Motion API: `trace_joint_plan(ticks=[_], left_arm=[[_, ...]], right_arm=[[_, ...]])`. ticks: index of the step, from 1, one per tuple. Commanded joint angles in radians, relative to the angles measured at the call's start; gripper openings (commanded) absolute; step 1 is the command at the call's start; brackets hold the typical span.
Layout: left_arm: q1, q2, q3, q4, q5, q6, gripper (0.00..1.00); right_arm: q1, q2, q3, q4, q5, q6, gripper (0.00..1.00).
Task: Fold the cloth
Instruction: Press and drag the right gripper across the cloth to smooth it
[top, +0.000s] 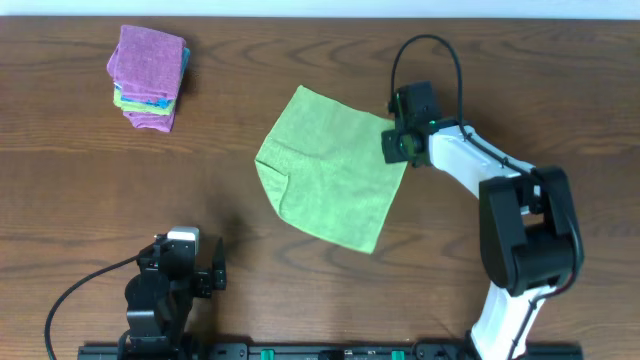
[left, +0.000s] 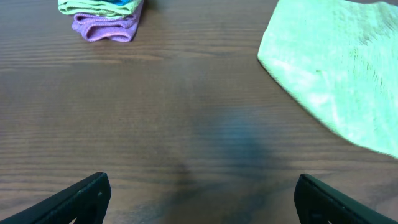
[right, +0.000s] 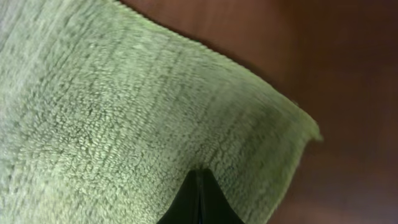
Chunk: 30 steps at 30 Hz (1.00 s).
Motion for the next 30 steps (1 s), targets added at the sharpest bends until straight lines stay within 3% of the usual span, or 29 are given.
trace_joint_plan(ticks=[1,6,17,27,29,30], left_arm=[[0.006,-0.006,-0.007,0.0,-0.003,0.011,0.95],[0.006,-0.006,-0.007,0.0,-0.003,0.011,0.95],[0.006,-0.006,-0.007,0.0,-0.003,0.011,0.95],[0.006,-0.006,-0.007,0.0,-0.003,0.011,0.95],[0.006,-0.006,-0.007,0.0,-0.003,0.011,0.95],[0.006,-0.006,-0.007,0.0,-0.003,0.011,0.95]], right_arm=[[-0.051,0.149,-0.036,0.045,0.034,-0.005,0.01],[-0.105,0.17,-0.029,0.168,0.092,0.043,0.02],[-0.117,0.146,0.075,0.138,0.09,0.099,0.01],[-0.103,-0.188,0.148,-0.03,0.076,0.147,0.05],[-0.094,-0.27,0.148,-0.097,0.012,0.126,0.09],[-0.089,-0.303,0.148,-0.131,-0.041,0.12,0.05]])
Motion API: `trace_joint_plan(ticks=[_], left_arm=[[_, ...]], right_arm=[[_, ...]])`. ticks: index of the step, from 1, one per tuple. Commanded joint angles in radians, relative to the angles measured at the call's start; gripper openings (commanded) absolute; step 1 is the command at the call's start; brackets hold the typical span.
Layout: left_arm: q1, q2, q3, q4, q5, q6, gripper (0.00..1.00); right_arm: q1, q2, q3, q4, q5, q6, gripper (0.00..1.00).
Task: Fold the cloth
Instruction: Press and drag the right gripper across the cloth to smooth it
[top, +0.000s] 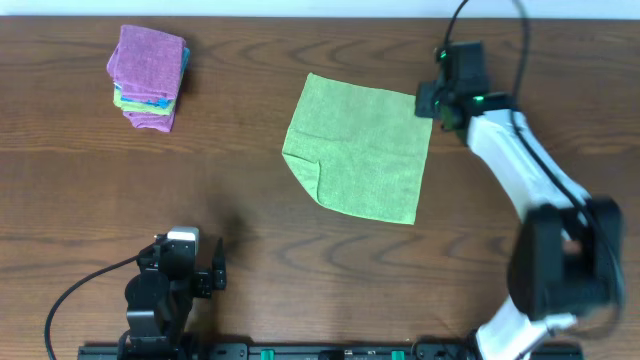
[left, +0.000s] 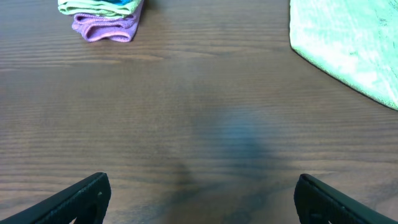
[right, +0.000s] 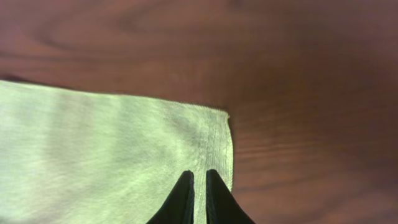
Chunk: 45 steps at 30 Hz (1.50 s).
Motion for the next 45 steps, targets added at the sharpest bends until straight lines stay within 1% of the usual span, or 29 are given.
trace_joint_plan(ticks=[1,3,5,8,11,13,15,17,22,28,35,41,45], left_arm=[[0.006,-0.006,-0.007,0.0,-0.003,0.011,0.95],[0.006,-0.006,-0.007,0.0,-0.003,0.011,0.95],[0.006,-0.006,-0.007,0.0,-0.003,0.011,0.95],[0.006,-0.006,-0.007,0.0,-0.003,0.011,0.95],[0.006,-0.006,-0.007,0.0,-0.003,0.011,0.95],[0.006,-0.006,-0.007,0.0,-0.003,0.011,0.95],[0.006,-0.006,-0.007,0.0,-0.003,0.011,0.95],[0.006,-0.006,-0.007,0.0,-0.003,0.011,0.95],[0.006,-0.006,-0.007,0.0,-0.003,0.011,0.95],[0.006,-0.006,-0.007,0.0,-0.003,0.011,0.95],[0.006,-0.006,-0.007,0.0,-0.003,0.011,0.95],[0.006,-0.006,-0.007,0.0,-0.003,0.011,0.95],[0.006,-0.006,-0.007,0.0,-0.003,0.011,0.95]], right_arm=[[0.021,-0.111,0.018,-0.08,-0.148,-0.005,0.01],[0.063,-0.153,0.018,-0.172,-0.285,-0.024,0.02],[0.111,-0.146,0.016,-0.229,-0.362,-0.072,0.02],[0.199,-0.1,0.016,-0.28,-0.367,-0.098,0.02],[0.265,-0.029,0.016,-0.282,-0.411,-0.097,0.01],[0.29,0.021,0.016,-0.274,-0.465,-0.097,0.13],[0.312,0.082,0.016,-0.261,-0.518,-0.097,0.17],[0.329,0.136,0.016,-0.247,-0.547,-0.09,0.24],[0.346,0.229,0.016,-0.181,-0.564,-0.051,0.24],[0.346,0.244,0.016,-0.128,-0.555,-0.048,0.26],[0.346,0.257,0.016,-0.124,-0.479,-0.048,0.28],[0.346,0.29,0.016,-0.114,-0.478,-0.047,0.29],[0.346,0.317,0.016,-0.105,-0.483,-0.021,0.29]])
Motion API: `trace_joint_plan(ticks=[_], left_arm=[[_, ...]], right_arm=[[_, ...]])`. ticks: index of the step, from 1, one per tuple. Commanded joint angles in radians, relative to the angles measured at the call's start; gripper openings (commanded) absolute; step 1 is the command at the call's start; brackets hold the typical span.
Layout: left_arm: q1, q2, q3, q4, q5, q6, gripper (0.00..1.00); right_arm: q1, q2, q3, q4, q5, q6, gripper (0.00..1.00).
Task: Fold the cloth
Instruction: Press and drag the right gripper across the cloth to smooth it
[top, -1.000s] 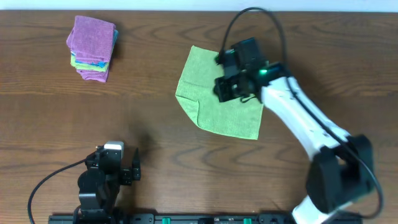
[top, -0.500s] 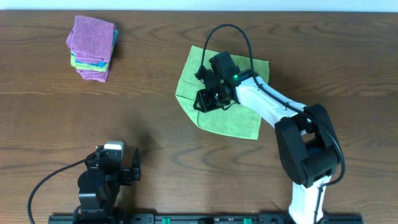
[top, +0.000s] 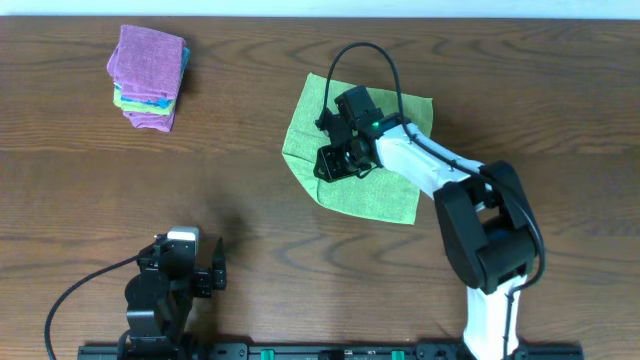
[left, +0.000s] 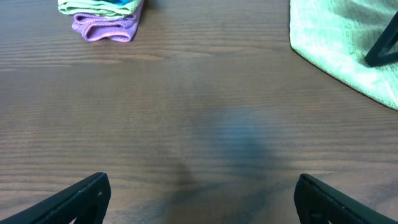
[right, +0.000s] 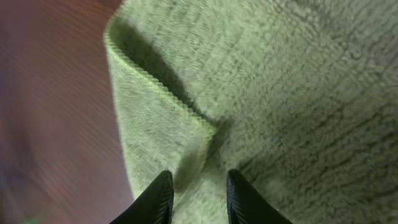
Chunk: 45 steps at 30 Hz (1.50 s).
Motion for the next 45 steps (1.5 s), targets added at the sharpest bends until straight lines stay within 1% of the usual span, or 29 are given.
trace_joint_plan(ticks=[1,4,9,14,15,16,18,19,21,26,32,38,43,44,45], left_arm=[[0.006,-0.006,-0.007,0.0,-0.003,0.011,0.95],[0.006,-0.006,-0.007,0.0,-0.003,0.011,0.95],[0.006,-0.006,-0.007,0.0,-0.003,0.011,0.95],[0.006,-0.006,-0.007,0.0,-0.003,0.011,0.96],[0.006,-0.006,-0.007,0.0,-0.003,0.011,0.95],[0.006,-0.006,-0.007,0.0,-0.003,0.011,0.95],[0.006,-0.006,-0.007,0.0,-0.003,0.011,0.95],[0.006,-0.006,-0.007,0.0,-0.003,0.011,0.96],[0.006,-0.006,-0.007,0.0,-0.003,0.011,0.95],[0.006,-0.006,-0.007,0.0,-0.003,0.011,0.95],[0.006,-0.006,-0.007,0.0,-0.003,0.011,0.96],[0.006,-0.006,-0.007,0.0,-0.003,0.011,0.95],[0.006,-0.006,-0.007,0.0,-0.003,0.011,0.95],[0.006,-0.006,-0.007,0.0,-0.003,0.011,0.95],[0.006,-0.006,-0.007,0.0,-0.003,0.011,0.95]], right_arm=[[0.005,0.024,-0.004,0.014,-0.002,0.026,0.27],[0.005,0.024,-0.004,0.041,-0.045,0.031,0.27],[0.015,0.024,-0.004,0.058,-0.047,0.037,0.28],[0.038,0.024,-0.004,0.07,-0.047,0.037,0.26],[0.041,0.024,-0.004,0.073,-0.047,0.038,0.23],[0.044,0.024,-0.004,0.076,-0.046,0.043,0.13],[0.045,0.024,-0.004,0.08,-0.048,0.05,0.04],[0.045,0.024,-0.004,0.082,-0.051,0.066,0.02],[0.045,0.024,-0.003,0.087,-0.068,0.098,0.01],[0.045,0.019,-0.002,0.116,-0.23,0.097,0.02],[0.072,0.016,-0.002,0.107,-0.332,0.097,0.02],[0.177,0.016,-0.002,0.041,-0.333,0.073,0.02],[0.243,0.016,-0.002,-0.005,-0.251,0.066,0.02],[0.249,0.016,-0.002,-0.012,-0.248,0.066,0.03],[0.251,0.016,-0.002,-0.015,-0.248,0.066,0.19]])
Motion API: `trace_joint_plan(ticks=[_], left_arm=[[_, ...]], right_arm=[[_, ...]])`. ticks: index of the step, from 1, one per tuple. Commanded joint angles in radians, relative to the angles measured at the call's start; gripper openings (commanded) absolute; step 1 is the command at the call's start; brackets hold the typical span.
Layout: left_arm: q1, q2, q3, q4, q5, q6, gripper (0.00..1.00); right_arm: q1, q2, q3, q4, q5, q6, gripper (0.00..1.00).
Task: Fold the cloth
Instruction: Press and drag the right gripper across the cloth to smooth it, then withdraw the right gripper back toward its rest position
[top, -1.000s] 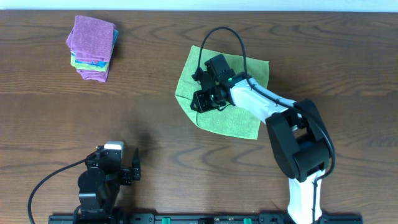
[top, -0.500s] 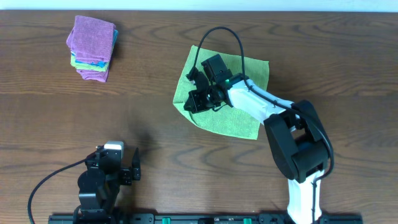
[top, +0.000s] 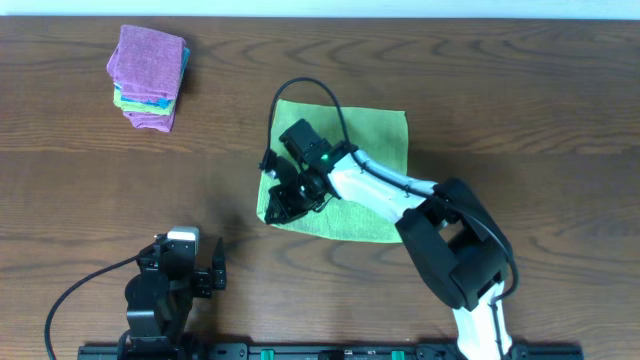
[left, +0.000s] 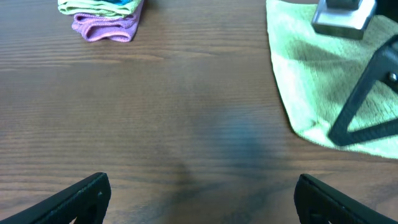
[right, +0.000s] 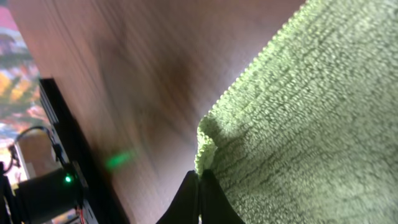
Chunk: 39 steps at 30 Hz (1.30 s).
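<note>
The green cloth (top: 350, 160) lies flat in the middle of the table, seen also in the left wrist view as the cloth (left: 317, 74). My right gripper (top: 276, 212) is at its near-left corner. In the right wrist view the gripper (right: 200, 179) is shut on the cloth's edge (right: 207, 144), pinching a small bunch of it. My left gripper (top: 185, 258) rests near the front edge, left of the cloth and apart from it. Its fingers (left: 81, 194) stand wide open over bare wood.
A stack of folded cloths (top: 148, 77), purple on top, sits at the far left, and shows in the left wrist view as the stack (left: 102, 15). Brown wood table (top: 520, 110) all round. The right arm's cable (top: 300, 90) loops over the cloth's far edge.
My right gripper was open over the turned-over flap at the cloth's left side. Now it is shut on the near-left corner, the flap lies flat, and the cloth sits further left.
The cloth first lay askew with its left corner folded over, my right gripper shut on its right corner. Then it lay squarer and further right. Then the gripper stood open at the flap. Now it grips the flattened near-left corner. The left arm never moved.
</note>
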Motion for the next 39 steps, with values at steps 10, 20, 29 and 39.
trace_joint_plan(ticks=[10,20,29,39], left_arm=[[0.006,-0.006,-0.007,0.0,-0.003,0.011,0.95],[0.006,-0.006,-0.007,0.0,-0.003,0.011,0.95],[0.006,-0.006,-0.007,0.013,-0.027,0.069,0.95],[0.006,-0.006,-0.007,0.022,0.206,-0.134,0.95]], right_arm=[[-0.052,-0.062,0.0,-0.038,0.027,-0.04,0.68],[-0.106,-0.423,0.0,-0.256,0.129,-0.148,0.68],[-0.102,-0.649,-0.001,-0.588,0.279,-0.147,0.62],[0.005,-0.92,-0.003,-0.809,0.7,0.032,0.54]])
